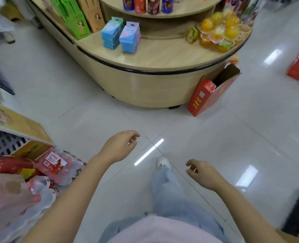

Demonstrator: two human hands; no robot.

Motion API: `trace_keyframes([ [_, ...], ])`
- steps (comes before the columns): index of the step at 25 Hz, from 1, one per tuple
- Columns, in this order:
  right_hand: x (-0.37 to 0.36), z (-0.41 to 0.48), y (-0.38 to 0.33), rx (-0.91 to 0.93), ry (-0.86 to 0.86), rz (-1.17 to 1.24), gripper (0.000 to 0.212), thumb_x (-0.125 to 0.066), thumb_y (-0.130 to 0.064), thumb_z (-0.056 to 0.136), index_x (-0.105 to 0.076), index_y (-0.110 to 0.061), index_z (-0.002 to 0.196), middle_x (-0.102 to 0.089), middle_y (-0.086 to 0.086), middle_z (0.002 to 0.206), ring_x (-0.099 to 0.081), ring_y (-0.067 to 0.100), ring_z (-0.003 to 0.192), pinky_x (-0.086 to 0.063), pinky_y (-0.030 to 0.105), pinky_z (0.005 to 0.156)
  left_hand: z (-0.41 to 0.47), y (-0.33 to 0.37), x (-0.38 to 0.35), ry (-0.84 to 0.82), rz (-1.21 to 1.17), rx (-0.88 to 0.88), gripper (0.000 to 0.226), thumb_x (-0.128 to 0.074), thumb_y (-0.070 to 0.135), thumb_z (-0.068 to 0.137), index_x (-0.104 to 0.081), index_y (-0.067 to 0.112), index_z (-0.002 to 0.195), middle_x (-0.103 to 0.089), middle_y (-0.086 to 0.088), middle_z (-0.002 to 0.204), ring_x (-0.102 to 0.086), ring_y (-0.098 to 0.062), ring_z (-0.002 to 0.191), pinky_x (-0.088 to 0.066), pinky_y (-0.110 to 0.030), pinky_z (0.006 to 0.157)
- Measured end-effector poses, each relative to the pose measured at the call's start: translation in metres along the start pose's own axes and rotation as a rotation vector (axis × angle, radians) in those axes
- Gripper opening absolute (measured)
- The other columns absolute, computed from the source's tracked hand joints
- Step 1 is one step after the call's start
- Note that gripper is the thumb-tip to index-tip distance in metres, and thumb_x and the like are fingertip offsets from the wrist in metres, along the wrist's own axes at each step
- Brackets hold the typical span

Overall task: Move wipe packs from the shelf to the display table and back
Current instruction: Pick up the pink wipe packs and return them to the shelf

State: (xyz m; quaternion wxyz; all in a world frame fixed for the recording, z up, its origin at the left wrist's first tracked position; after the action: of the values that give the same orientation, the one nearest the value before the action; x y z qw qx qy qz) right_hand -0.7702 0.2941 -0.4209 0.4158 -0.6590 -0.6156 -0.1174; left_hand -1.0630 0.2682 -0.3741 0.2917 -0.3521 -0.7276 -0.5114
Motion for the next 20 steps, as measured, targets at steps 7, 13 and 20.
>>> trace_keyframes([
  [7,0.116,0.168,-0.085,0.204,-0.010,-0.239,0.037,-0.047,-0.027,0.095,-0.049,-0.014,0.130,-0.060,0.009,0.123,-0.057,0.027,0.109,-0.047,0.034,0.088,0.077,-0.035,0.006,-0.088,0.015,0.205,0.032,-0.046,0.027,0.095,-0.050,0.027,0.127,-0.055,0.009,0.127,-0.055,-0.010,0.110,-0.043,-0.025,0.088],
  [13,0.169,0.292,-0.177,0.321,0.001,-0.427,0.038,-0.043,-0.028,0.095,-0.045,-0.016,0.131,-0.057,0.011,0.129,-0.055,0.030,0.115,-0.049,0.040,0.090,0.148,-0.103,0.050,-0.094,-0.009,0.315,0.035,-0.046,0.025,0.094,-0.049,0.028,0.129,-0.055,0.006,0.127,-0.055,-0.015,0.110,-0.045,-0.027,0.087],
  [20,0.178,0.384,-0.251,0.198,-0.076,-0.405,0.039,-0.043,-0.030,0.096,-0.045,-0.017,0.132,-0.055,0.009,0.132,-0.053,0.028,0.118,-0.046,0.037,0.091,0.276,-0.178,0.148,-0.220,0.125,0.168,0.036,-0.044,0.028,0.095,-0.048,0.023,0.130,-0.053,0.001,0.131,-0.053,-0.019,0.116,-0.042,-0.028,0.091],
])
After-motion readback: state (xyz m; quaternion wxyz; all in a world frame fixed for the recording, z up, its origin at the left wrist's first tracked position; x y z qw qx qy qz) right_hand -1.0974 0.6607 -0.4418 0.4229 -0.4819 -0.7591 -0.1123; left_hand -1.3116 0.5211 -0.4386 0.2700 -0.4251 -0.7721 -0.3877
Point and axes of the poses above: each hand's wrist, its own z-axis towards the middle knuckle, its own x-axis out of the back of the hand, y = z × x, the point moved 4 cm from there along z, towards the middle knuckle
